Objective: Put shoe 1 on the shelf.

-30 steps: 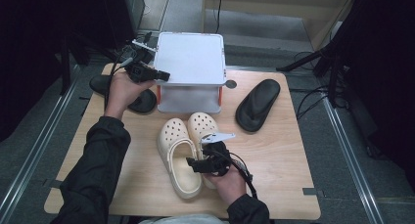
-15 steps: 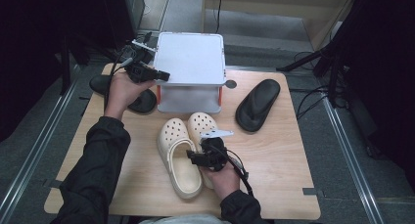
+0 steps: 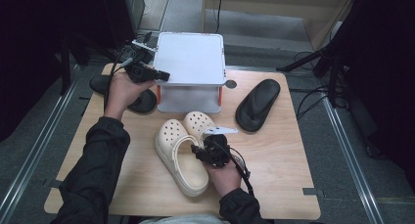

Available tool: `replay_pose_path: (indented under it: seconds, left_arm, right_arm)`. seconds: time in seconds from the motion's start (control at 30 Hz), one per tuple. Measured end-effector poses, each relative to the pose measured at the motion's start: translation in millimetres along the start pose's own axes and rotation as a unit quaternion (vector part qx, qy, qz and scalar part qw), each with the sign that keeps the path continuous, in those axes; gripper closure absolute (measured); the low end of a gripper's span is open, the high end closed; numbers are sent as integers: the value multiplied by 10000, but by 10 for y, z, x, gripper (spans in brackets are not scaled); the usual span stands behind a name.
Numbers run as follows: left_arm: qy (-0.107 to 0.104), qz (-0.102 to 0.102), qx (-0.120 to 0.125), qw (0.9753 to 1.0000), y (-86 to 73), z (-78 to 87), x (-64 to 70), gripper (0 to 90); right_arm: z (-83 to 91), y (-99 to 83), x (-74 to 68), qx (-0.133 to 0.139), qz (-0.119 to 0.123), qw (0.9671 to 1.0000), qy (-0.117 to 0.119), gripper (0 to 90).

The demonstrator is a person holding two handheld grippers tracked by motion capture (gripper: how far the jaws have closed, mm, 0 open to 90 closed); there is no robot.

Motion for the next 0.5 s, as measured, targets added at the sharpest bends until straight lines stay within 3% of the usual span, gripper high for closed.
replay_pose_path:
  seconds: [0.1, 0.27, 0.5]
  left_arm:
    - [8, -16, -12, 10000, -2, 4, -6, 878]
    - [7, -6, -15, 10000, -5, 3, 1, 878]
    - [-17, 15, -2, 10000, -4, 3, -5, 878]
  right_arm:
    - [33, 69, 17, 32, 21, 10000, 41, 655]
    - [42, 165, 57, 58, -191, 9995, 263, 657]
    - [23, 362, 115, 90, -230, 9991, 341, 657]
Point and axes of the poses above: each handheld gripper's, and its own axes: z roughly backward along the jaws, y roughly out of its top, x roughly to its right, the point moved 7 cm from there along -z, roughly forward along the jaws, and after that the axes turned 4 degrees about z, right-handed, at the moved point
